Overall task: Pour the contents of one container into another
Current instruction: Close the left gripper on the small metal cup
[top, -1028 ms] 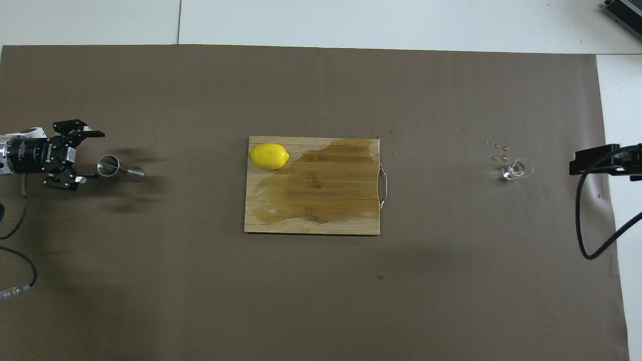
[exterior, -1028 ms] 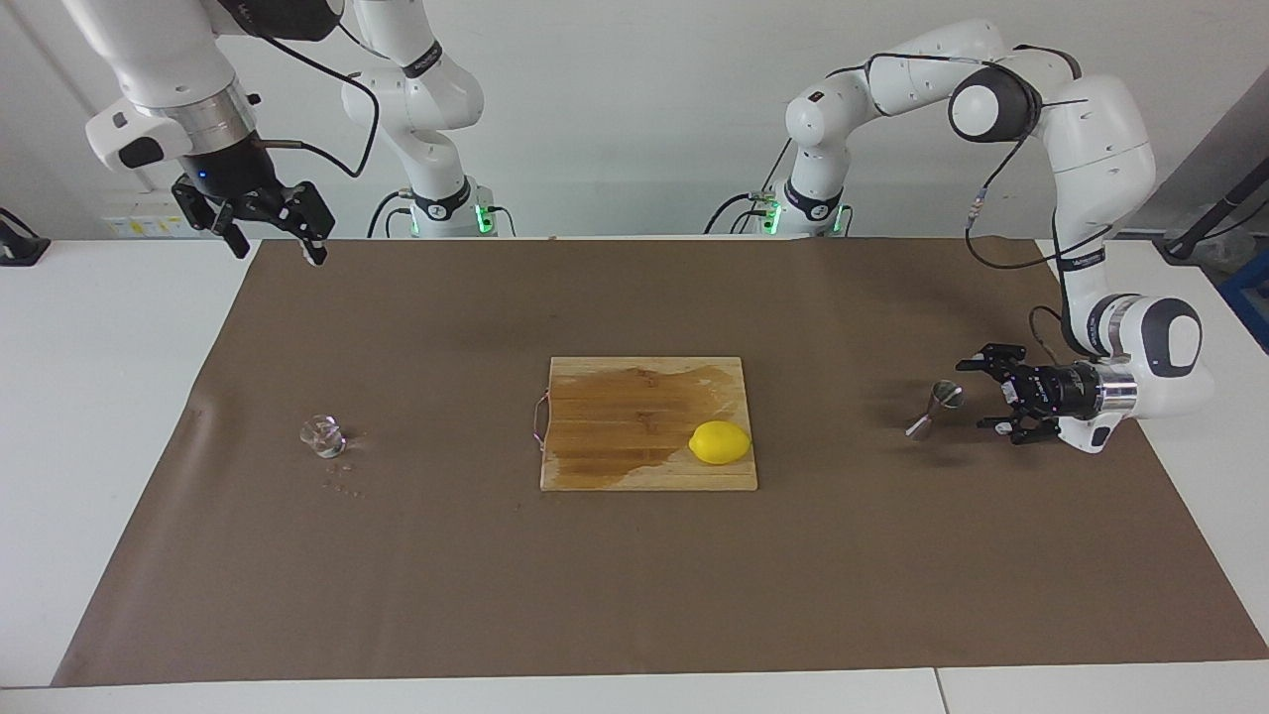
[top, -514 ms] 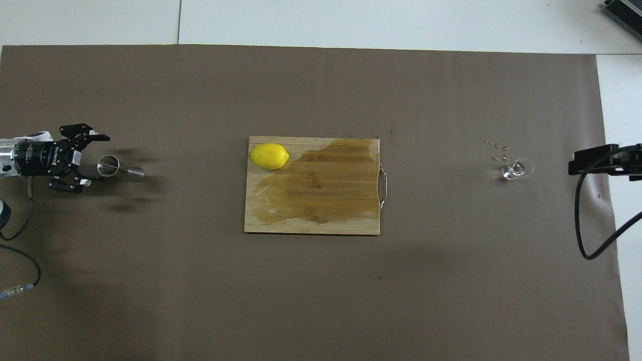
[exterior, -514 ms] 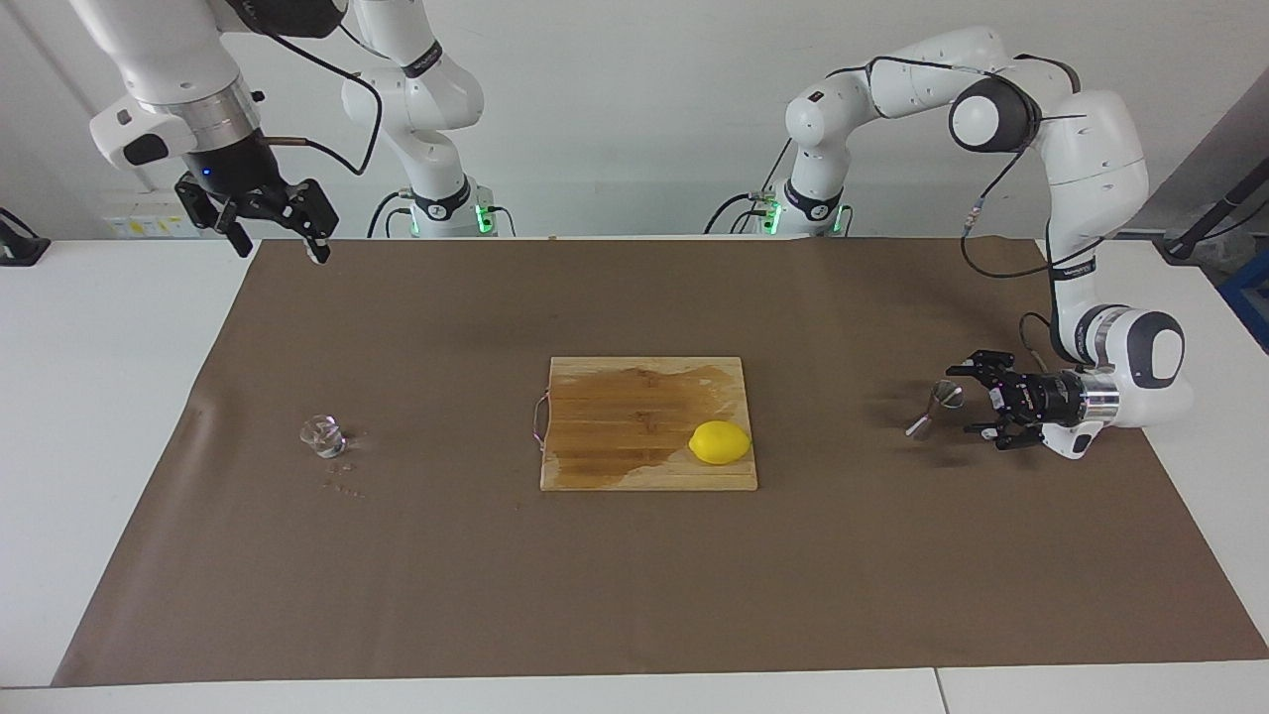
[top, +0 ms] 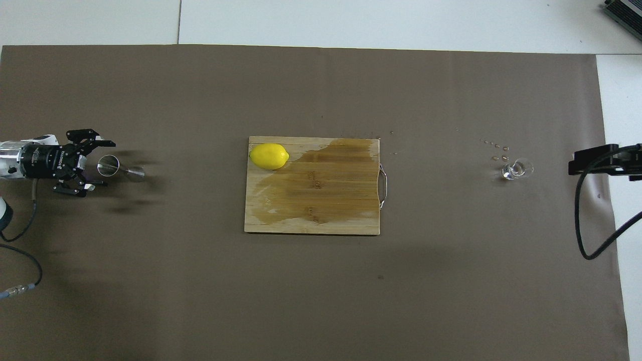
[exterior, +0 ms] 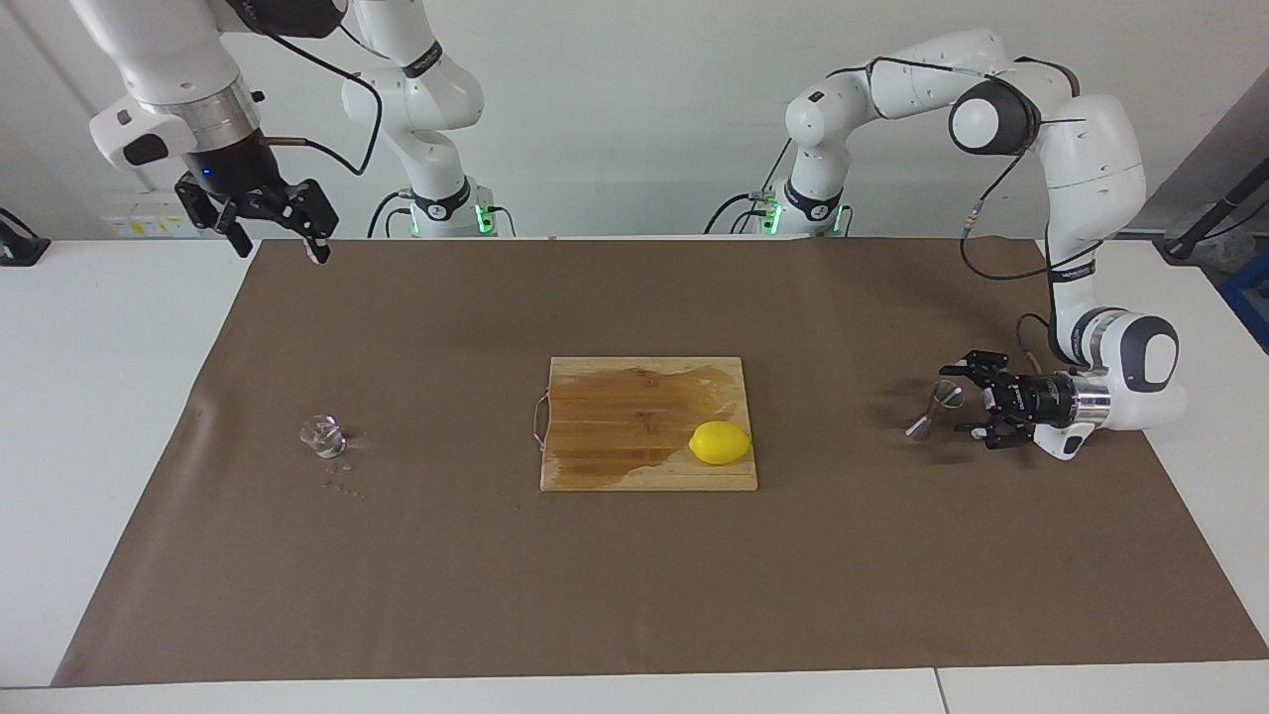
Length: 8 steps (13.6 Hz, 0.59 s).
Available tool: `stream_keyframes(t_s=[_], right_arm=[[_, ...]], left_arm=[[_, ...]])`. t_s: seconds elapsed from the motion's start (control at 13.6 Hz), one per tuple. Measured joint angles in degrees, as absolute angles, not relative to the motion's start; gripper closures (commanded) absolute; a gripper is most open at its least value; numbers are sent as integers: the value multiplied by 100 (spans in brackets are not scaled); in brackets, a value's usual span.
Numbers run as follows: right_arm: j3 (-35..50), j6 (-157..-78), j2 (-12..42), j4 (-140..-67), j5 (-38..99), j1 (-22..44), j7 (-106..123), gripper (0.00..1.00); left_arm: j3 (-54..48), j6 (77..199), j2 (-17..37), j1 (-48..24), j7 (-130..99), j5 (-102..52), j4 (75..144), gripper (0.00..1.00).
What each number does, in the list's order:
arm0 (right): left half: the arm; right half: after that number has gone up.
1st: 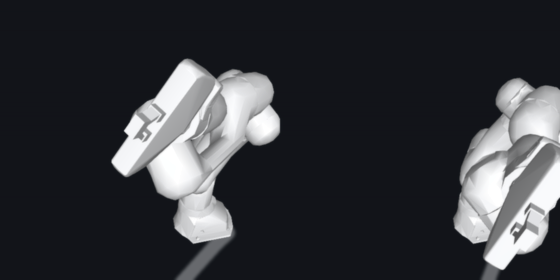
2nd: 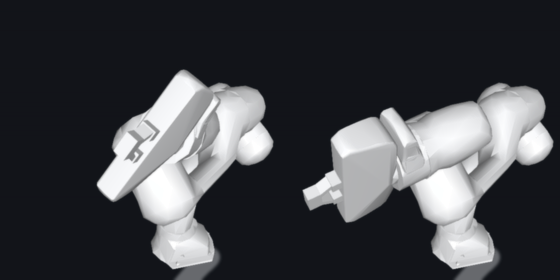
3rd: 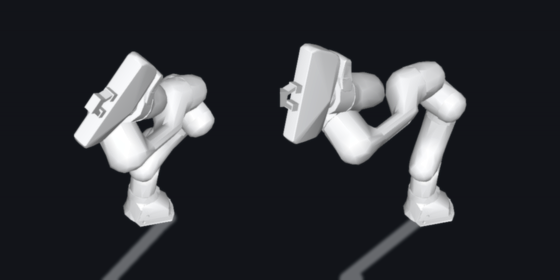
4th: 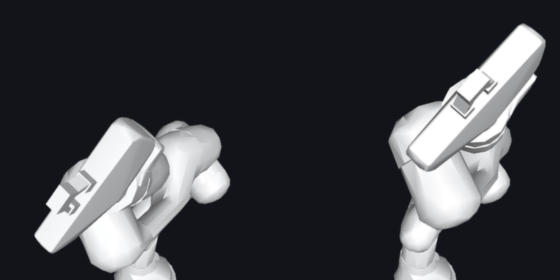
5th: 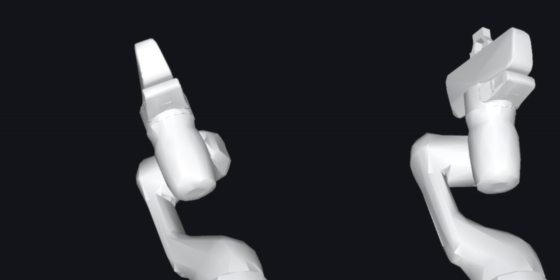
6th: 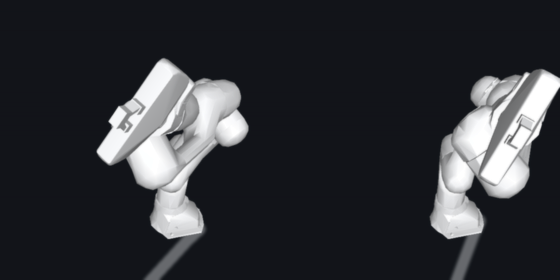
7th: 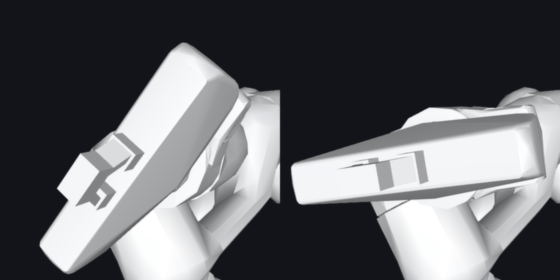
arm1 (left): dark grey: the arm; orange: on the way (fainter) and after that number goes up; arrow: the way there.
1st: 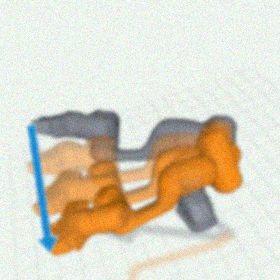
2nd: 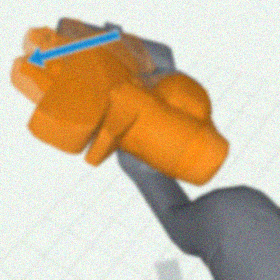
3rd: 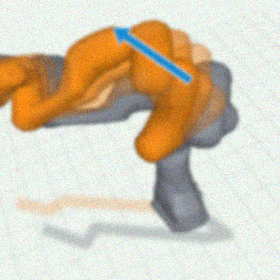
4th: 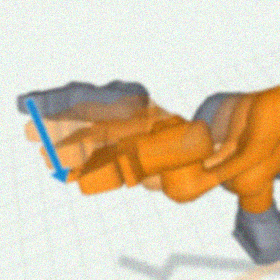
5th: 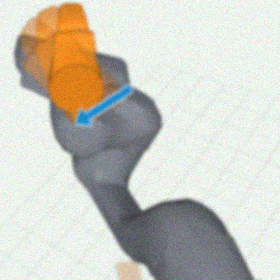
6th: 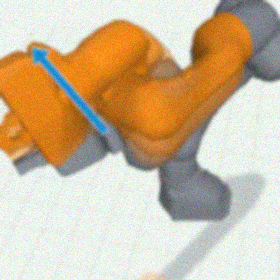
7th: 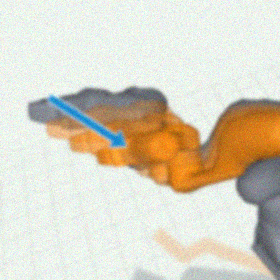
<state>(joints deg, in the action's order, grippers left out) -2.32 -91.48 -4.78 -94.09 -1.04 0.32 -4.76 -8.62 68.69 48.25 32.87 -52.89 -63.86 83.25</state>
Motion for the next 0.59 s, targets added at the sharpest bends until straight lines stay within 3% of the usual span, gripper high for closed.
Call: stream_keyframes(t_s=[0.59], right_arm=[[-232,-9148,-478,-9409,-104,32,-476,0]], left_arm=[[-1191,6868,4870,3479,-4919,-5974,8325,0]])
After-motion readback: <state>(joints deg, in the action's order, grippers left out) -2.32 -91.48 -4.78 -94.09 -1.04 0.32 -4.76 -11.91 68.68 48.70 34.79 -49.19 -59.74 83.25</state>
